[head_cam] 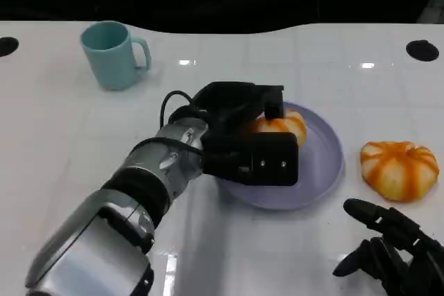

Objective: Grasp the bread from the table and place it into the plate.

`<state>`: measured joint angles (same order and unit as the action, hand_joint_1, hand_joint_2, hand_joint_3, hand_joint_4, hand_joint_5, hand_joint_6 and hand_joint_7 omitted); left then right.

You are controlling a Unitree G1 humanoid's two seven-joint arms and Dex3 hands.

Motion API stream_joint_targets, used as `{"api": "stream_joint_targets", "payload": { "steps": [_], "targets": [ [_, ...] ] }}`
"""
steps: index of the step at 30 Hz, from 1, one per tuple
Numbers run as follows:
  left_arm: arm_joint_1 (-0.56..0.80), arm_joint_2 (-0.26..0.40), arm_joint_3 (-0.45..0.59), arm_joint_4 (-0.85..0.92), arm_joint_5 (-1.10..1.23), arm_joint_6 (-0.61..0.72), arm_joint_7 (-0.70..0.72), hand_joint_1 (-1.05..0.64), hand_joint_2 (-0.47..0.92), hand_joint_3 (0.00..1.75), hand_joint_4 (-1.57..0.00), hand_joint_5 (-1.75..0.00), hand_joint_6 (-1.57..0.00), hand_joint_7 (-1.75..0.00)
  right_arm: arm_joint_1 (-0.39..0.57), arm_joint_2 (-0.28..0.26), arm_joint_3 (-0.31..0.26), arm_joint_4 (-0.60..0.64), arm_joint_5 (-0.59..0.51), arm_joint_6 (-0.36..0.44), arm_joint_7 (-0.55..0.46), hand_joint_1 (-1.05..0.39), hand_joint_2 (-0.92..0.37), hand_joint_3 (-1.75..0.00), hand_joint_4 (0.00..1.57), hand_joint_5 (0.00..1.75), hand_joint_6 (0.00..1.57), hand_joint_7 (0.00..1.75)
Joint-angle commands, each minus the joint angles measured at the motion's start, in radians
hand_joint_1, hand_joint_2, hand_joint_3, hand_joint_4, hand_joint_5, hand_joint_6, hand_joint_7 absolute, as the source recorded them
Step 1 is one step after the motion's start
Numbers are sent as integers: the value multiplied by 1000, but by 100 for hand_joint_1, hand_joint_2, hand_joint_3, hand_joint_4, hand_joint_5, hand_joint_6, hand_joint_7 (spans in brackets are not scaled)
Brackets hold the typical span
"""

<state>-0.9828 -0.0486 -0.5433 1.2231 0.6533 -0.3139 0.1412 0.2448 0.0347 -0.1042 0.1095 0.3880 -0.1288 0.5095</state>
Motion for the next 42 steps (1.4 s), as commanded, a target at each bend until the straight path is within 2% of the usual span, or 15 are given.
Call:
{"api": "stream_joint_targets", "payload": {
  "steps": [1, 2, 3, 4, 5, 6, 8, 11, 12, 15, 23, 28, 34, 38, 42],
  "targets": [
    [-45, -11, 23, 17, -27, -4, -28, -19, 73, 61, -78, -175, -78, -100, -2, -13, -12, 1, 13, -6, 1, -75, -92, -30, 61, 137, 85, 52],
    [-47, -11, 33, 20, -40, -8, -56, -21, 82, 44, -68, -147, -78, -64, -3, -13, -12, 2, 15, -5, 2, -75, -92, -30, 61, 136, 85, 52],
    [-48, -10, 39, 22, -49, -12, -75, -22, 87, 33, -64, -124, -79, -43, -3, -13, -12, 3, 16, -5, 3, -75, -92, -30, 61, 136, 85, 52],
    [-47, -7, 48, 22, -62, -21, -100, -22, 89, 28, -63, -111, -79, -32, -4, -14, -12, 3, 15, -5, 3, -75, -92, -30, 61, 136, 85, 52],
    [-44, -4, 59, 22, -76, -33, -123, -27, 91, 20, -55, -78, -69, -15, -4, -15, -10, 3, 11, -8, 0, -75, -92, -30, 61, 136, 85, 52],
    [-42, -2, 67, 22, -85, -41, -139, -31, 92, 16, -50, -62, -62, -8, -3, -16, -10, 2, 8, -9, -3, -75, -92, -30, 61, 136, 85, 52],
    [-41, 0, 74, 22, -94, -48, -154, -34, 92, 14, -46, -49, -57, -2, -3, -16, -9, 2, 5, -11, -5, -75, -92, -30, 61, 137, 85, 52],
    [-47, 7, 82, 23, -103, -48, -204, -34, 92, 13, -45, -46, -55, 0, -5, -17, -11, 4, 7, -10, -3, -75, -92, -30, 61, 137, 85, 52],
    [-51, 13, 86, 24, -109, -48, -239, -52, 92, 22, -26, -33, -37, 0, -6, -17, -12, 6, 9, -10, -2, -75, -92, -30, 61, 137, 85, 53],
    [-61, 29, 92, 21, -120, -44, -320, -71, 92, 32, -12, -23, -23, 0, -9, -19, -14, 7, 12, -5, -1, -75, -92, -30, 62, 137, 85, 53],
    [-63, 76, 119, -17, -160, -52, -451, -85, 92, 45, -12, -21, -22, -2, -7, -18, -13, 0, 11, 6, -12, -75, -92, -29, 62, 137, 86, 53],
    [-45, 116, 156, -73, -211, -58, -527, -75, 92, 43, -40, -35, -49, -13, -5, -18, -11, -4, 9, 7, -18, -75, -92, -29, 63, 137, 86, 53],
    [-15, 150, 161, -143, -232, -57, -553, -70, 92, 41, -43, -36, -55, -12, -3, -17, -10, -9, 14, 15, -24, -75, -92, -29, 63, 136, 86, 53],
    [171, 180, 318, -336, -436, -99, -571, -61, 92, 37, -54, -43, -59, -13, 0, -11, -9, -1, 11, -5, -18, -75, -92, -29, 62, 135, 86, 52],
    [370, 136, 462, -547, -673, -13, -603, -46, 92, 42, -63, -72, -76, -15, 2, -9, -6, -5, 11, -6, -18, -74, -92, -29, 62, 135, 86, 52]
  ]
}}
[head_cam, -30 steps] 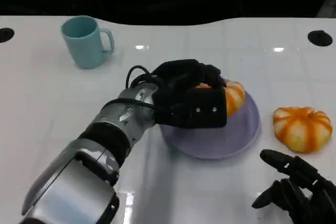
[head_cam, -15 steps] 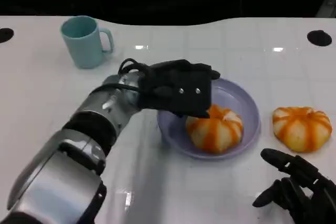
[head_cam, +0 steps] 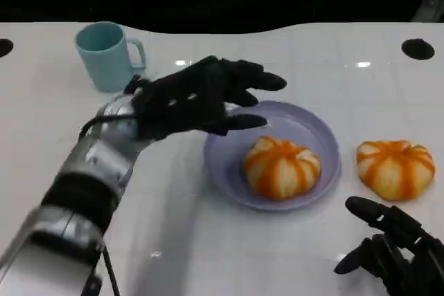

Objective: Grasp the bread from the table and place it into the plate.

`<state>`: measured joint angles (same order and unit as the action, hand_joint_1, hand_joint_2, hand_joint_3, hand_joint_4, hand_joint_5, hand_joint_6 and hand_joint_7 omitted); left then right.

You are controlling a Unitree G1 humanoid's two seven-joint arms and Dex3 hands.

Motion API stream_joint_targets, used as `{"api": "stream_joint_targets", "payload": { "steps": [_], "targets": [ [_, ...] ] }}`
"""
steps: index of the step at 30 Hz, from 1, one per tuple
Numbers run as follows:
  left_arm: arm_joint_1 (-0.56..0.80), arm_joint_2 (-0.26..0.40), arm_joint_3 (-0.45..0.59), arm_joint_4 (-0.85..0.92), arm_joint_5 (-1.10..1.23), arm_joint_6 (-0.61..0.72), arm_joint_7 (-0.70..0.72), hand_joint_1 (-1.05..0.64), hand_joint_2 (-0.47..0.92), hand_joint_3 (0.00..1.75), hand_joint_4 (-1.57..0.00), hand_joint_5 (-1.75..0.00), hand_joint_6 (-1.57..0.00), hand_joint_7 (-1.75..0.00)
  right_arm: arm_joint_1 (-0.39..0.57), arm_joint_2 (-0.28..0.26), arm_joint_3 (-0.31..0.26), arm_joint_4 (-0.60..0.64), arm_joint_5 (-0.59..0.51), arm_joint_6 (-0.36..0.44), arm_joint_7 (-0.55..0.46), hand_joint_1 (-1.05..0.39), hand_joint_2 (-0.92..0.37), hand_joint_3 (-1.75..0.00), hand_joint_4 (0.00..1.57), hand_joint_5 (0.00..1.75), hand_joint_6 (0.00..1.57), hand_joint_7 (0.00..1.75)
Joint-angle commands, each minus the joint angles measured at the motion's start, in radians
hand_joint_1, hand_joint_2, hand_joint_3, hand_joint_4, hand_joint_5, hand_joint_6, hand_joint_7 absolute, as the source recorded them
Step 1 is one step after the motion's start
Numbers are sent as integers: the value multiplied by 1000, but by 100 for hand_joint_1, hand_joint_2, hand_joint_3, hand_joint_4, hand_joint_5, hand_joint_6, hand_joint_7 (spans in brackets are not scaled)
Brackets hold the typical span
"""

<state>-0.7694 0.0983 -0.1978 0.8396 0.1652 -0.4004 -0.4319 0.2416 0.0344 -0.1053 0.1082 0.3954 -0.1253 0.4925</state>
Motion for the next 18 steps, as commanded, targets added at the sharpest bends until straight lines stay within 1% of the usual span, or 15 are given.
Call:
{"api": "stream_joint_targets", "payload": {
  "steps": [1, 3, 4, 6, 10, 15, 16, 17, 18],
  "targets": [
    [190, -16, 134, -209, -223, 106, -36, -47, 92, 43, -66, -76, -78, -16, 7, -9, -4, -7, 2, -9, -3, -74, -92, -29, 62, 135, 86, 52],
    [254, -28, 170, -300, -309, 187, -55, -48, 92, 44, -69, -80, -80, -17, 8, -9, -3, -11, -1, -11, -6, -74, -92, -29, 62, 135, 86, 52],
    [282, -34, 188, -341, -353, 227, -65, -50, 92, 44, -68, -92, -81, -20, 8, -9, -3, -11, -2, -13, -7, -74, -92, -29, 61, 136, 85, 52],
    [317, -38, 204, -400, -402, 283, -74, -51, 92, 44, -67, -100, -82, -22, 9, -9, -2, -12, -3, -14, -7, -74, -92, -29, 61, 136, 85, 52],
    [331, -35, 202, -444, -411, 327, -70, -51, 92, 45, -66, -103, -81, -23, 9, -9, -2, -12, -4, -14, -8, -74, -92, -29, 60, 137, 85, 52],
    [336, -34, 202, -458, -412, 342, -68, -51, 92, 45, -65, -105, -81, -24, 9, -9, -2, -13, -3, -14, -8, -74, -92, -29, 60, 138, 85, 52],
    [422, -57, 245, -555, -515, 403, -69, -52, 92, 46, -65, -116, -84, -29, 7, -6, -2, -5, -7, -25, -7, -74, -92, -29, 60, 138, 85, 52],
    [488, -73, 277, -632, -594, 453, -68, -53, 92, 49, -62, -144, -74, -72, 5, -3, -1, 2, -9, -33, -7, -74, -92, -29, 59, 137, 84, 51],
    [572, -99, 315, -724, -700, 533, -46, -54, 92, 51, -60, -159, -64, -103, 5, 0, 0, -1, -5, -30, -6, -74, -92, -30, 59, 137, 84, 51]
  ]
}}
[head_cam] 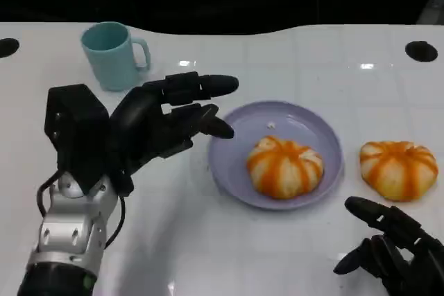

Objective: Grasp the bread from the table and place it into the plate.

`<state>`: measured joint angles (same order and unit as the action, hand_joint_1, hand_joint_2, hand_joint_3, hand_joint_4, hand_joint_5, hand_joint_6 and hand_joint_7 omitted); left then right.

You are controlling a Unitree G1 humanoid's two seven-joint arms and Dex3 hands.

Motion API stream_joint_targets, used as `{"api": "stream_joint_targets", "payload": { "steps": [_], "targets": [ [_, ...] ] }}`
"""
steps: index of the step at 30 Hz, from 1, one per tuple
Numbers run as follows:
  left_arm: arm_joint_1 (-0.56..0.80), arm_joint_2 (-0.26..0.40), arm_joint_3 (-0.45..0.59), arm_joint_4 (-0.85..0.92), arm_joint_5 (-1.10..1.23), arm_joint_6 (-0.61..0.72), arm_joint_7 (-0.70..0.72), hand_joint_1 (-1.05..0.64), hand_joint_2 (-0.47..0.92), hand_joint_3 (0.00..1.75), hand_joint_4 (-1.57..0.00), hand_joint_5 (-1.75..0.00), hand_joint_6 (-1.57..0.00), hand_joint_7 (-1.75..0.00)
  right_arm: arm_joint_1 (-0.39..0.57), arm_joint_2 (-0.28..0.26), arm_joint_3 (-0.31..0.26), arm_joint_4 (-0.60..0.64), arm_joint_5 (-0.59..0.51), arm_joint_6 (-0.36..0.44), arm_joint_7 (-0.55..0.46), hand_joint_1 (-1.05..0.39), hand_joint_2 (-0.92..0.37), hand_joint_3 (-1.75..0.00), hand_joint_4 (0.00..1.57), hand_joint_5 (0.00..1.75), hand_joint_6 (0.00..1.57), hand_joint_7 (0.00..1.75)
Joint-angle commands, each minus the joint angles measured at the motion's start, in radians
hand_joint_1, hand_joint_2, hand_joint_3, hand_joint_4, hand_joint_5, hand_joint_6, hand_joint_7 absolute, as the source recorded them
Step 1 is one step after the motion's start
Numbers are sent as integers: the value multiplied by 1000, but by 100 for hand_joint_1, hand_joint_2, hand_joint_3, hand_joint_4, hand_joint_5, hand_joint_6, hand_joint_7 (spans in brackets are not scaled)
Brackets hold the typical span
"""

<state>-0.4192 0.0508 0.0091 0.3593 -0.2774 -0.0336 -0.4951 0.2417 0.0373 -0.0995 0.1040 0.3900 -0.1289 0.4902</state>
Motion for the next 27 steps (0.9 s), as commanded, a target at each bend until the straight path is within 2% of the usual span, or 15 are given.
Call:
{"api": "stream_joint_targets", "payload": {
  "steps": [1, 3, 7, 8, 10, 11, 14, 18, 27],
  "targets": [
    [277, -68, 132, -308, -329, 225, 37, -55, 92, 47, -62, -168, -60, -123, 6, -1, -6, 0, 4, -23, -3, -74, -92, -29, 59, 137, 85, 51],
    [343, -85, 150, -384, -394, 298, 79, -55, 92, 50, -65, -173, -58, -135, 4, -1, -7, -1, 9, -21, -2, -74, -92, -29, 60, 138, 85, 51],
    [368, -86, 157, -435, -417, 351, 109, -54, 92, 53, -67, -175, -58, -140, 3, -1, -8, 1, 9, -23, -1, -73, -92, -28, 60, 138, 86, 51],
    [400, -104, 155, -449, -421, 361, 133, -54, 92, 53, -67, -175, -58, -140, 2, -3, -11, 1, 11, -17, -3, -73, -92, -28, 60, 138, 86, 51],
    [441, -127, 153, -470, -425, 375, 163, -54, 92, 52, -73, -175, -54, -160, 0, -6, -14, 0, 14, -10, -5, -74, -92, -28, 60, 137, 86, 50],
    [450, -132, 153, -477, -425, 380, 172, -53, 92, 52, -73, -175, -54, -163, 0, -7, -14, 0, 14, -8, -5, -74, -92, -28, 60, 137, 86, 50],
    [453, -136, 154, -486, -425, 388, 178, -53, 92, 52, -74, -175, -53, -167, 0, -7, -15, 0, 15, -8, -5, -74, -92, -28, 60, 136, 86, 50],
    [554, -161, 143, -483, -406, 372, 179, -52, 92, 51, -73, -175, -53, -169, 5, -14, -14, -4, 9, -10, -1, -74, -92, -28, 61, 136, 86, 49],
    [592, -145, 133, -502, -374, 417, 220, -52, 92, 47, -74, -175, -53, -170, 11, -17, -12, -8, 14, -12, 6, -73, -92, -30, 60, 136, 86, 48]
  ]
}}
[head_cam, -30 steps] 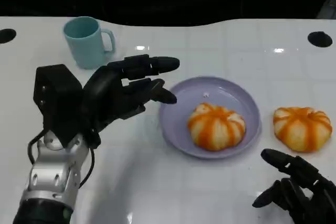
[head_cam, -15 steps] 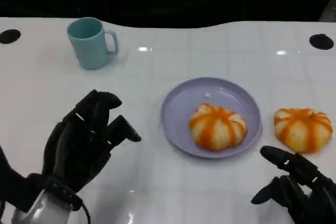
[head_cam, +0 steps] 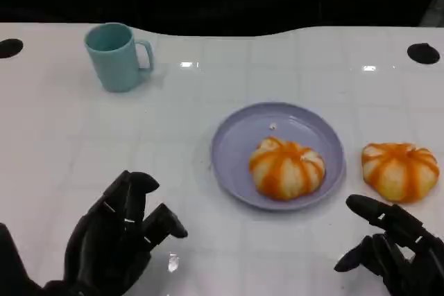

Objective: Grasp the bread from the table and place it into the plate.

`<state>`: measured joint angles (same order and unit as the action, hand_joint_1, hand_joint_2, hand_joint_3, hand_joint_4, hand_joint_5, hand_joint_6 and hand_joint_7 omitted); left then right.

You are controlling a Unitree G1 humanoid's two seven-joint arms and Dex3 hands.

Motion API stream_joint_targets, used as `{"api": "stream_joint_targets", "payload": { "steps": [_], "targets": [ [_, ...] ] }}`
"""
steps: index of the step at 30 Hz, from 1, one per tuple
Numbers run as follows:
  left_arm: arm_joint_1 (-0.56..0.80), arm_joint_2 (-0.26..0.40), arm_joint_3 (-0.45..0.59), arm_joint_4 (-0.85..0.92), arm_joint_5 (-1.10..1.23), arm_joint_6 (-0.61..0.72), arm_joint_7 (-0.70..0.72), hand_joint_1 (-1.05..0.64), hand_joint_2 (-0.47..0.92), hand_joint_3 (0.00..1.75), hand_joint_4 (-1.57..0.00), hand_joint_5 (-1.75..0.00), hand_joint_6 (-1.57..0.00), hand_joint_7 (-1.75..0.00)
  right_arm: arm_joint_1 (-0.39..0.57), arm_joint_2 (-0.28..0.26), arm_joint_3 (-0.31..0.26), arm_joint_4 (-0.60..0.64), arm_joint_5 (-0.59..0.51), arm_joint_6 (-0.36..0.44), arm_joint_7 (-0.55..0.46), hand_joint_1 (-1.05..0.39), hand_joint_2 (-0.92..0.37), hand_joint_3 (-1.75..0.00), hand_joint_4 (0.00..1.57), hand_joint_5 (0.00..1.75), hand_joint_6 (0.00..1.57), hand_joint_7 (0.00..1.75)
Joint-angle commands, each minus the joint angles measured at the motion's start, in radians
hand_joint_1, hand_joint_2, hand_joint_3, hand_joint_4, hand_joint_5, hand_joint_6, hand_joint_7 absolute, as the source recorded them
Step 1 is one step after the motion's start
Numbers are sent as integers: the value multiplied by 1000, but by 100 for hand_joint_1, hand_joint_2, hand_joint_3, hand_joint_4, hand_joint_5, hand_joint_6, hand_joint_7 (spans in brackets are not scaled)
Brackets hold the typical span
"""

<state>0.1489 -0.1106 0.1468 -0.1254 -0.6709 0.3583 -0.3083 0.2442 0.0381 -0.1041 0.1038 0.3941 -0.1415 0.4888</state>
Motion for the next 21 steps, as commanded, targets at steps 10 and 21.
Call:
{"api": "stream_joint_targets", "payload": {
  "steps": [10, 21],
  "targets": [
    [26, 14, -14, -9, 48, 11, 32, -52, 92, 47, -74, -175, -53, -172, 10, -18, -10, -9, 19, 8, 9, -74, -92, -28, 63, 131, 88, 46],
    [20, 8, -17, -3, 50, 11, 31, -53, 92, 45, -73, -175, -54, -169, 6, -23, -13, 2, 13, 5, 7, -76, -92, -28, 64, 129, 89, 45]
  ]
}}
